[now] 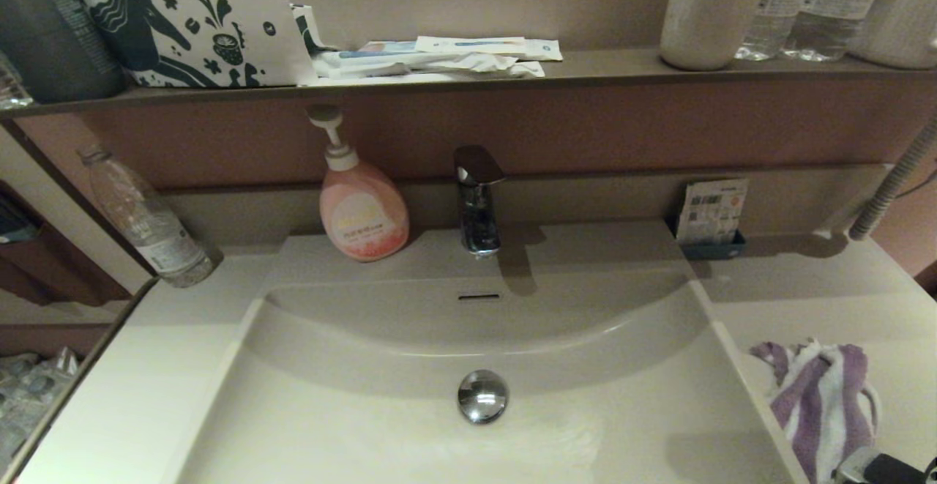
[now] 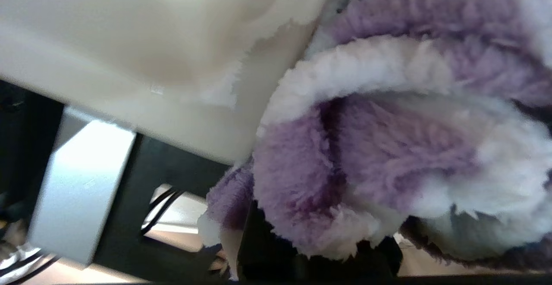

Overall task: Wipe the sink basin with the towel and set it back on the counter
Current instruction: Wipe the sink

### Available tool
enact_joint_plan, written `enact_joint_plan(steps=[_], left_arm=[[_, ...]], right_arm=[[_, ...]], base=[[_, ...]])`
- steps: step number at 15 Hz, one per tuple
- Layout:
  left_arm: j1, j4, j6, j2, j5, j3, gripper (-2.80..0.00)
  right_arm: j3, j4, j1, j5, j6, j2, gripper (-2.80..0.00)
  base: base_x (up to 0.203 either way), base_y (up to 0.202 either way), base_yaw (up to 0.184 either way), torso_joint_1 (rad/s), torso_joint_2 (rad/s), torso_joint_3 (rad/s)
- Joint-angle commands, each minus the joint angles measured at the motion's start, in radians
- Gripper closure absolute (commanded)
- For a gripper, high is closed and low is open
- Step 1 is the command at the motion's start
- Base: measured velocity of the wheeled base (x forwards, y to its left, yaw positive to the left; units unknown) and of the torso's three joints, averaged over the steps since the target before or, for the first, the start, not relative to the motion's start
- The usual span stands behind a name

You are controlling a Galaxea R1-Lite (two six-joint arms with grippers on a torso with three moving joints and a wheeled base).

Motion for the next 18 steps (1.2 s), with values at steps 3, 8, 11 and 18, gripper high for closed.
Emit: enact_joint_plan(steps=[3, 8, 11, 18], left_arm=[[0.0, 0.0, -0.001, 0.0, 0.0, 0.0, 0.0], [0.0, -0.001, -0.001, 0.0, 0.0, 0.0, 0.0], [0.0, -0.001, -0.001, 0.0, 0.0, 0.0, 0.0], [0.0, 0.0, -0.001, 0.0, 0.0, 0.0, 0.0]], right_arm=[[-0.082, -0.023, -0.026, -0.016, 0.007, -0.078, 0.0], [-0.154, -0.027, -0.083, -0.058, -0.002, -0.089, 0.0], [-0.154, -0.064, -0.085, -0.141, 0.0, -0.081, 0.0], [-0.115, -0.064, -0.193, -0.275, 0.007, -0.097, 0.0]], base=[[0.0, 0.0, 0.0, 0.0, 0.0, 0.0], [0.0, 0.0, 0.0, 0.0, 0.0, 0.0], [0.0, 0.0, 0.0, 0.0, 0.0, 0.0], [0.0, 0.0, 0.0, 0.0, 0.0, 0.0]])
